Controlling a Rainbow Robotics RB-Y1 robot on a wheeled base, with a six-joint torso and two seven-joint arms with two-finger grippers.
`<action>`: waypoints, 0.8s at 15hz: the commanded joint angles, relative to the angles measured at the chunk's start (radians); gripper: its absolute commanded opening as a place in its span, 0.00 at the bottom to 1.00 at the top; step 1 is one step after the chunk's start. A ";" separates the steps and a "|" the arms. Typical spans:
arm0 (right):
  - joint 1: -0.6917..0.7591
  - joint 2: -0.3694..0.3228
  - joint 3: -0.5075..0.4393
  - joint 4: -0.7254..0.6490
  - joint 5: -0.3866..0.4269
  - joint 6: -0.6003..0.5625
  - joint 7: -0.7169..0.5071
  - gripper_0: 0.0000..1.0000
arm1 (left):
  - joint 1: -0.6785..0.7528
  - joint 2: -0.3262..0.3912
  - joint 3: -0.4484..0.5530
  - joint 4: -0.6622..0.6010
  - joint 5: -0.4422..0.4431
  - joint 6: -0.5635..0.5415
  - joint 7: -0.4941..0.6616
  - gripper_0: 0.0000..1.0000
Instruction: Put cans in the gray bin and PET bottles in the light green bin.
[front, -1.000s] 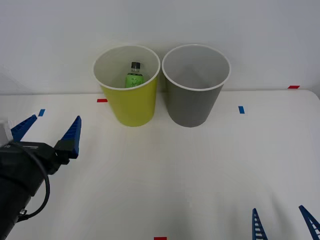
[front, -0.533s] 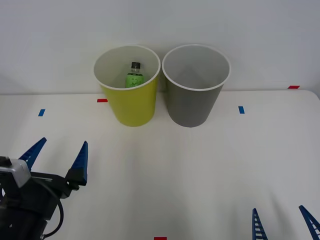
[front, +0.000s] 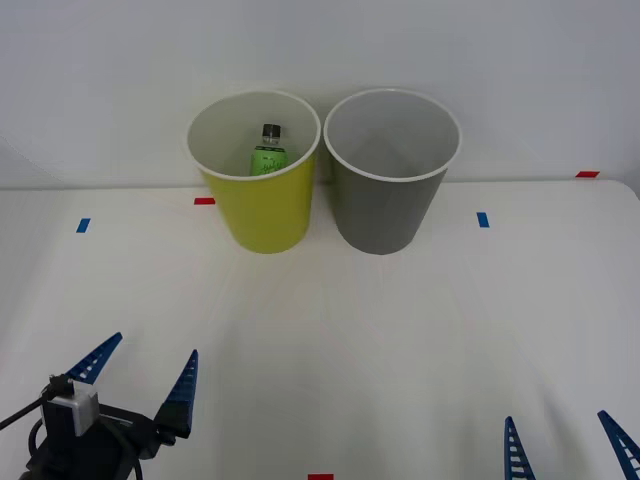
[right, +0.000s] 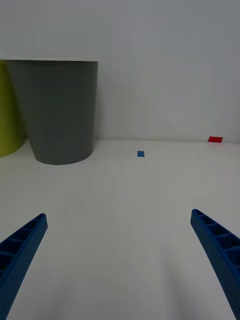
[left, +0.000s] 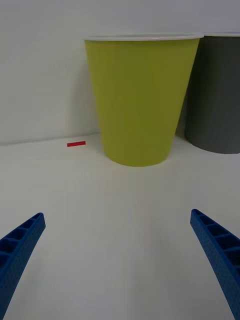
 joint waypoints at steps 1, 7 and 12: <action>0.000 0.000 0.000 0.000 0.000 0.000 0.000 1.00 | -0.003 -0.018 -0.008 0.109 -0.086 -0.132 0.013 1.00; 0.000 0.000 0.000 0.000 0.000 0.000 0.000 1.00 | 0.132 -0.032 0.004 0.130 -0.256 -0.246 0.120 1.00; 0.000 0.000 0.000 0.000 0.000 0.000 0.000 1.00 | 0.237 -0.053 0.015 0.130 -0.233 -0.307 0.125 1.00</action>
